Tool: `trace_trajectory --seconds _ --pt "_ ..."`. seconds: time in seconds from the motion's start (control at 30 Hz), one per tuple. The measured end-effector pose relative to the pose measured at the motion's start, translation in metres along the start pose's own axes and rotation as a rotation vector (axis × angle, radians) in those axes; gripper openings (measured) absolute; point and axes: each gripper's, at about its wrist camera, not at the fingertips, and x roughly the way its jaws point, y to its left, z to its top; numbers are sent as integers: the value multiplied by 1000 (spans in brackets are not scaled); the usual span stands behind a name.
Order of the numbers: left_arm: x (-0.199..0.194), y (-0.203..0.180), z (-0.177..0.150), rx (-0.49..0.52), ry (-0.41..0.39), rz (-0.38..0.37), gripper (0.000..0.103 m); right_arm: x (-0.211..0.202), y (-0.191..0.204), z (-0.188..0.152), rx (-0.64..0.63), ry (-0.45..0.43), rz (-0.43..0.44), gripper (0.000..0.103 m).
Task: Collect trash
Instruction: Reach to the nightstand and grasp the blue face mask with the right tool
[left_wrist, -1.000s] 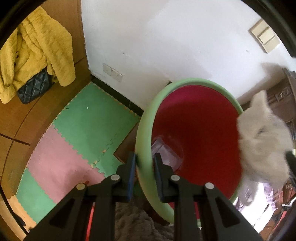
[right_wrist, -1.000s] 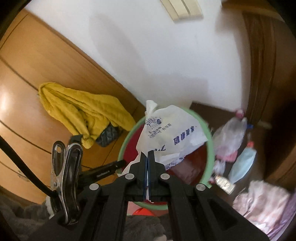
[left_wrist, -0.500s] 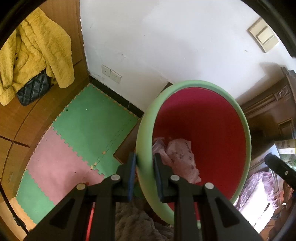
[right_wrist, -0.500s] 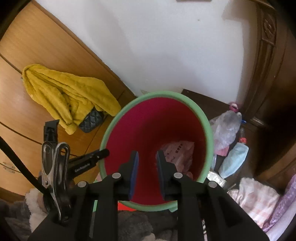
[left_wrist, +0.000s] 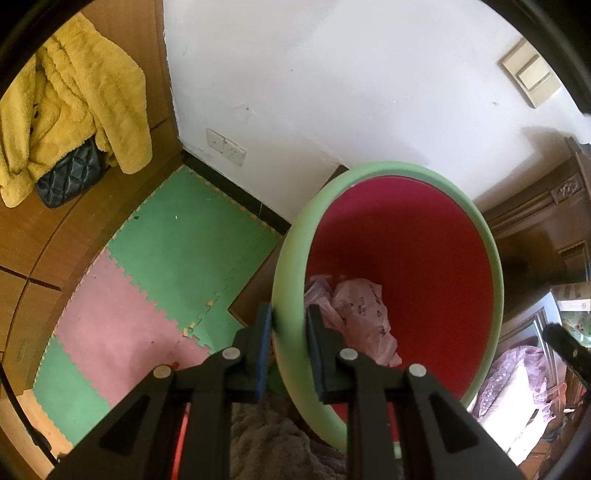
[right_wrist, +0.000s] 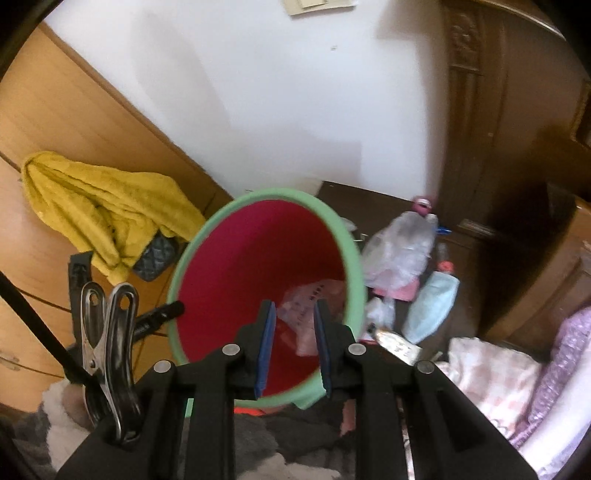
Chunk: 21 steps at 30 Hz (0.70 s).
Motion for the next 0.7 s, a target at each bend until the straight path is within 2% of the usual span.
trace_trajectory --seconds 0.2,0.4,0.6,0.7 --pt "0 0 1 4 9 5 19 -16 -22 -8 61 -28 -48 22" --pt "0 -4 0 22 11 22 19 -23 -64 -20 187 -53 -111 24" --pt "0 -8 0 28 10 47 18 -14 -103 -37 280 -24 -207 29" --pt "0 -10 0 33 9 58 18 -1 -120 -46 337 14 -214 38"
